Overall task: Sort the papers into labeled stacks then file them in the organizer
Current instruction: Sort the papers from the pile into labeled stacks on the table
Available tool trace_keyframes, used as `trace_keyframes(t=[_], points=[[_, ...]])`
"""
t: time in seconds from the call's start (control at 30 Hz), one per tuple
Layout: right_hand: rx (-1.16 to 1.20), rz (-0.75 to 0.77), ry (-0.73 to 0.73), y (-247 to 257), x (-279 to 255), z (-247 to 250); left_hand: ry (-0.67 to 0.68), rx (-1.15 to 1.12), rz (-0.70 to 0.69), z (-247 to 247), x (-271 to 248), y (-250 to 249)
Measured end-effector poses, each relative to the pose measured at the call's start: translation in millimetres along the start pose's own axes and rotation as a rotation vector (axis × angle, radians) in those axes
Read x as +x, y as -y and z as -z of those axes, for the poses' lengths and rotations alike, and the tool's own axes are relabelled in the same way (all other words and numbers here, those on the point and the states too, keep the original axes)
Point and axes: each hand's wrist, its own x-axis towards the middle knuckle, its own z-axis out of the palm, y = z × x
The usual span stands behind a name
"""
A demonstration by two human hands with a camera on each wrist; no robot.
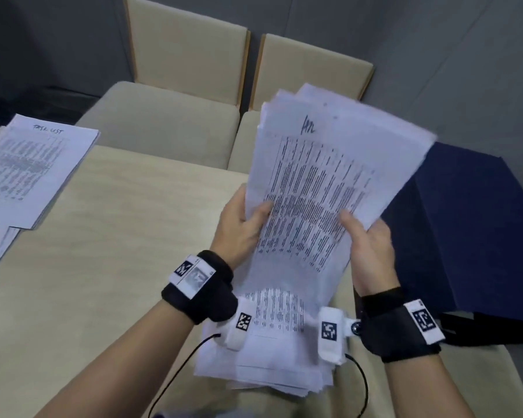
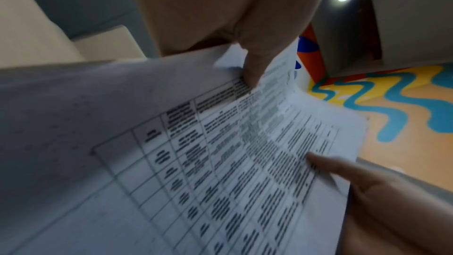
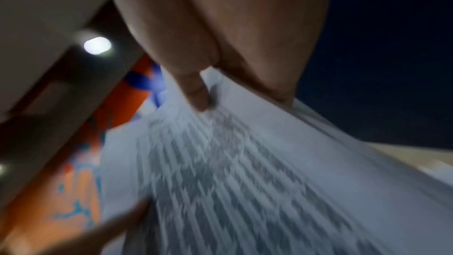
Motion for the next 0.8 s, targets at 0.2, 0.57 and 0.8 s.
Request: trace_keyframes(t=[0.2, 0.57, 0.8], points=[[0.030, 0.114, -0.256, -17, -8, -3, -0.061, 0.019, -0.043, -7, 3, 11], [-0.408, -0.083, 0.040, -87, -10, 1, -0.073, 0.329, 0.353, 13, -24, 79], [-0.201, -0.019, 0.387, -61, -9, -79, -0.325, 0.190, 0.406, 92, -51, 47]])
